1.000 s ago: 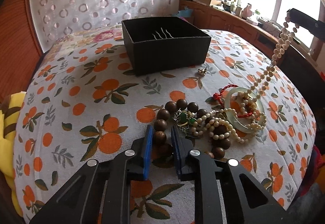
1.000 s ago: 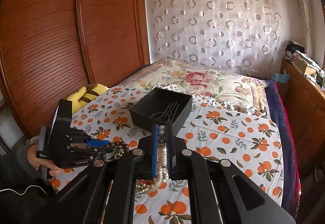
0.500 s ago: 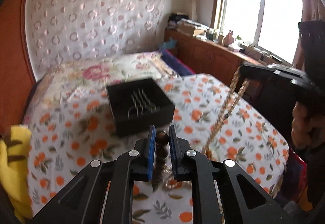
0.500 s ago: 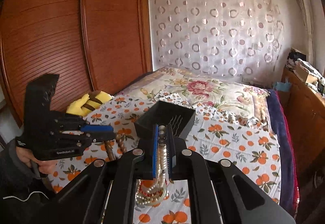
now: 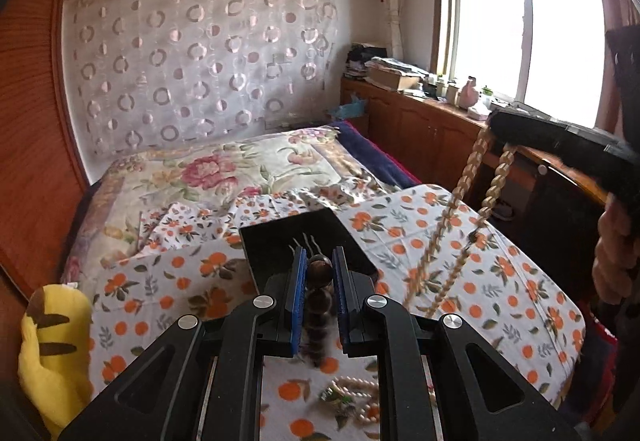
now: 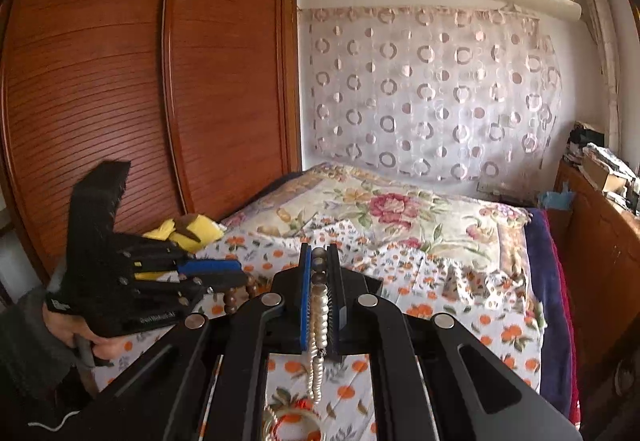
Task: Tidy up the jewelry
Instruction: 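Lift the pearl necklace with the right tool and drop it into the black box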
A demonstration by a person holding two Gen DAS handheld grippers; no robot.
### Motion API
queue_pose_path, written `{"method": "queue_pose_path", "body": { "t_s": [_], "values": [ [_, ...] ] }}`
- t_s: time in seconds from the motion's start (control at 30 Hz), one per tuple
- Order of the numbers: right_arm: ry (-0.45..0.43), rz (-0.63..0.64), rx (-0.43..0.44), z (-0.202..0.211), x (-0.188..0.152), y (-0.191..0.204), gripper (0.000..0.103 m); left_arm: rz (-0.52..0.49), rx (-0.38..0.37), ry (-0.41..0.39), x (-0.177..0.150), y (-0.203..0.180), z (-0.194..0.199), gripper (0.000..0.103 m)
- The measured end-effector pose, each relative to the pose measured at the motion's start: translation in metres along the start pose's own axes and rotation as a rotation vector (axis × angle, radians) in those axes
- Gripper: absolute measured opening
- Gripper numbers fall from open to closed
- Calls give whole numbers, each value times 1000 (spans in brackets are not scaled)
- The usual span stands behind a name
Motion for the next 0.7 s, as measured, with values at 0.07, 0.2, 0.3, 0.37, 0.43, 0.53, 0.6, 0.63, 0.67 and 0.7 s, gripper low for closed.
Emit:
{"method": "queue_pose_path", "body": {
  "t_s": [0.07, 0.2, 0.3, 0.37, 0.43, 0.53, 0.6, 0.63, 0.67, 0.7],
  "values": [
    [-15, 10, -7, -5, 12, -2, 8, 4, 9, 3, 4, 6, -7, 12],
    [-38, 21, -15, -18, 35, -9, 8, 12, 24, 4, 10, 17, -17, 12],
    [-48, 16, -18, -32, 49, -16, 8, 20, 30, 1, 15, 25, -23, 12],
    [-52, 13, -18, -42, 57, -20, 9, 32, 24, 2, 17, 28, -27, 12],
    [-46, 9, -20, -50, 59, -23, 8, 35, 23, 5, 19, 30, -32, 12],
    [-17, -5, -14, -64, 55, -26, 9, 23, 29, 15, 19, 30, -39, 12],
    [8, -11, -19, -73, 46, -27, 9, 22, 30, 18, 19, 30, -43, 12],
    [20, -12, -20, -77, 41, -28, 9, 25, 30, 23, 18, 31, -45, 12],
    [42, -18, -19, -82, 32, -28, 9, 27, 29, 24, 17, 31, -46, 12],
    [58, -24, -17, -87, 25, -28, 9, 29, 29, 26, 17, 32, -47, 12]
  ]
}}
Point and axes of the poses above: each gripper's, at about its wrist camera, not at the fingertips, and z roughly against the way its jaws point, y to its left, x to its top, the point moved 9 cm from there along -z, roughly the way its jaws point, and after that the axes turned 6 degrees about -y, right-handed, at the moved point
